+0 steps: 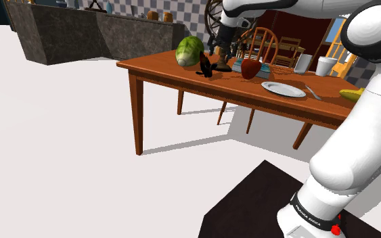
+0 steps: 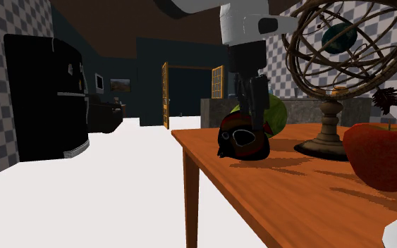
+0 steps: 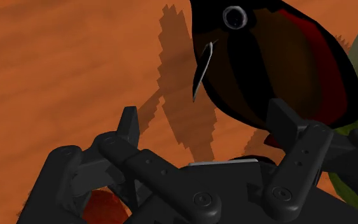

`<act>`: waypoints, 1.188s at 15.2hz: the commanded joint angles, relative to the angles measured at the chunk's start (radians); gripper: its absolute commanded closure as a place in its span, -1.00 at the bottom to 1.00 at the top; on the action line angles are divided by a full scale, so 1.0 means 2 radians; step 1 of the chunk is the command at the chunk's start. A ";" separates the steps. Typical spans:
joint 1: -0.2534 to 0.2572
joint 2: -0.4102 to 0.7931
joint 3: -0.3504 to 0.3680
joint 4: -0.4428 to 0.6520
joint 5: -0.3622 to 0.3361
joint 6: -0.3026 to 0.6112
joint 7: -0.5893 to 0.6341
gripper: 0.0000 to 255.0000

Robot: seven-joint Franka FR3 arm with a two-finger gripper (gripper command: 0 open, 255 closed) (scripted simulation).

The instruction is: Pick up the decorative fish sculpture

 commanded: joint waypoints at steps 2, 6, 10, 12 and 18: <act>0.000 -0.001 0.000 -0.022 -0.001 0.022 0.003 -1.00; 0.000 -0.001 0.000 -0.025 0.000 0.024 0.002 1.00; 0.000 -0.001 0.000 -0.025 0.000 0.024 0.002 1.00; 0.000 -0.001 0.000 -0.025 0.000 0.024 0.002 1.00; 0.000 0.003 0.000 0.006 0.000 -0.003 0.001 1.00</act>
